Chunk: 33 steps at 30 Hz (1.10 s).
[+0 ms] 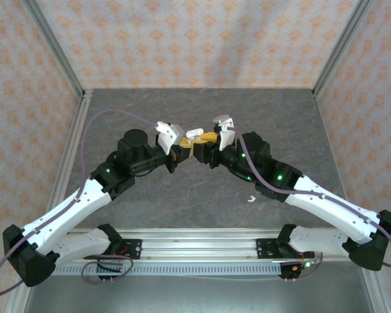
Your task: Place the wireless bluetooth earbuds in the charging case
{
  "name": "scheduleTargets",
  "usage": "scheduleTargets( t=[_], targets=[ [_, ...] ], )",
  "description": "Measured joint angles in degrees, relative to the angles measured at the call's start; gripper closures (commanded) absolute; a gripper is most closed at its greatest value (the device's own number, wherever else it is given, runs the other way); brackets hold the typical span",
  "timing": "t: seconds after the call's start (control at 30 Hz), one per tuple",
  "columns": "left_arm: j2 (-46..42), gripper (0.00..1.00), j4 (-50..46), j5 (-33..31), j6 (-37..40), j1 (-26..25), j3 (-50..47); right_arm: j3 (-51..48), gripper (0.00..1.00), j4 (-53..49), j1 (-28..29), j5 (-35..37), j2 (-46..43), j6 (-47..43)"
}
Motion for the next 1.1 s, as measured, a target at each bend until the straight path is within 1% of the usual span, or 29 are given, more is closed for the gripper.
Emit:
scheduleTargets(
  t=[0.23,0.4,0.53,0.67,0.77,0.93,1.03,1.1],
  targets=[
    [-0.2,1.0,0.0,0.0,0.0,0.0,-0.3,7.9,0.55,-6.3,-1.2,-0.8,0.2,6.0],
    [-1.3,1.0,0.0,-0.1,0.0,0.0,-1.0,9.3,0.56,-10.4,-3.7,-0.7,0.3,10.8],
    [-3.2,1.0,-0.1,-0.7,0.1,0.0,-2.0,9.3,0.54,-16.2,-8.2,0.0,0.3,15.1],
    [-4.5,1.0,-0.3,-1.1,0.1,0.0,-3.8,8.4,0.54,-22.5,-15.8,-0.2,0.2,19.7],
    [-4.6,1.0,-0.6,-1.1,0.0,0.0,-5.2,3.7,0.54,-26.0,-21.6,-0.7,-0.6,23.4],
    [-4.6,1.0,-1.0,-1.1,0.0,0.0,-6.6,-11.1,0.56,-29.0,-29.6,-4.1,-3.9,29.5],
    [-4.6,1.0,-1.1,-1.2,0.0,0.0,-6.6,-20.1,0.57,-30.0,-32.3,-5.8,-5.3,32.7],
    [-4.6,1.0,-1.1,-1.3,0.0,0.0,-6.6,-24.8,0.58,-30.4,-33.1,-6.8,-5.9,34.6]
  ],
)
